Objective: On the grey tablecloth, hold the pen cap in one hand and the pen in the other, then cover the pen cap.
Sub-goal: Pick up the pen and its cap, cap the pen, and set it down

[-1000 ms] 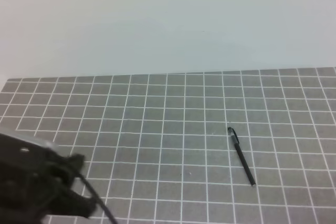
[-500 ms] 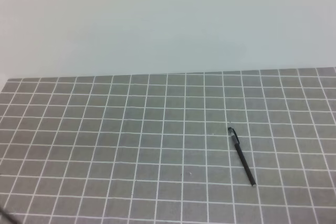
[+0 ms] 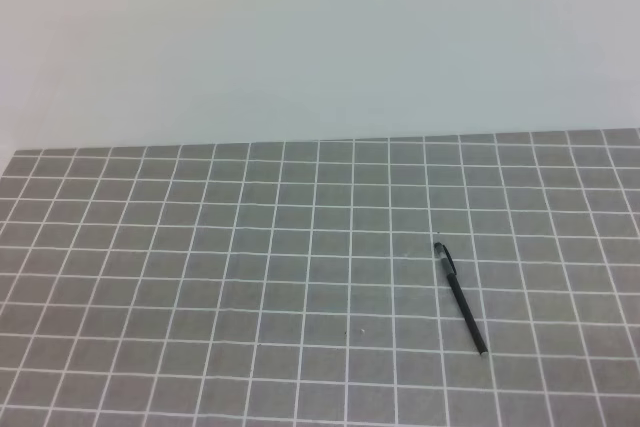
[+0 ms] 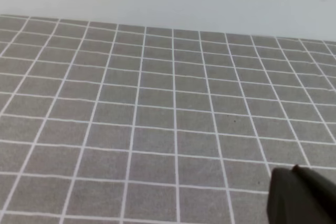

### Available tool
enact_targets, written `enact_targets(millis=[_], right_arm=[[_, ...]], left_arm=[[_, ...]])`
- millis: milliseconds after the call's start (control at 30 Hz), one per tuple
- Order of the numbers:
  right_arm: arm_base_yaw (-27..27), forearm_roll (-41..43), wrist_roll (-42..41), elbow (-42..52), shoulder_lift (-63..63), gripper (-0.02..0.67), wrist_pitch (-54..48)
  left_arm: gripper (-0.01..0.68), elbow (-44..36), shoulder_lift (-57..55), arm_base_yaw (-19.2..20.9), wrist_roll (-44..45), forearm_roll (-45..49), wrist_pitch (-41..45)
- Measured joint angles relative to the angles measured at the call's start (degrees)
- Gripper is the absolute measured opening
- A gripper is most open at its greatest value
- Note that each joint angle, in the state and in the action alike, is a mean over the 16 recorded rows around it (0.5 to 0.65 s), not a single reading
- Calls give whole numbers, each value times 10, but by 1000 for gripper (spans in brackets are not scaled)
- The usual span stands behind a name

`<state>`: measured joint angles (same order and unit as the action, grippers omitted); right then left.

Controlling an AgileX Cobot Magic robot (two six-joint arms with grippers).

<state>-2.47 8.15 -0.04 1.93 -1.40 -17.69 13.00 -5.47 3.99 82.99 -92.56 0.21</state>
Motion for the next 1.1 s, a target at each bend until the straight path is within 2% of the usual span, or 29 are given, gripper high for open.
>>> enact_targets(millis=[133,367,500,600,733,1100], right_arm=[[0,0,1,0,0,-4,0],[0,0,4,0,0,-4,0],[0,0,6,0,0,-4,0],[0,0,8,0,0,-4,0],[0,0,8,0,0,-4,0],[0,0,8,0,0,-3,0]], left_arm=[[1,-1,16,12,-78,77,62],[1,-3,19,14,-329,323,159],[1,-11,24,13,-477,468,185],[1,-26,30,9,-555,540,183],[1,-52,41,-6,-605,590,174],[1,-130,67,-70,-661,662,126]])
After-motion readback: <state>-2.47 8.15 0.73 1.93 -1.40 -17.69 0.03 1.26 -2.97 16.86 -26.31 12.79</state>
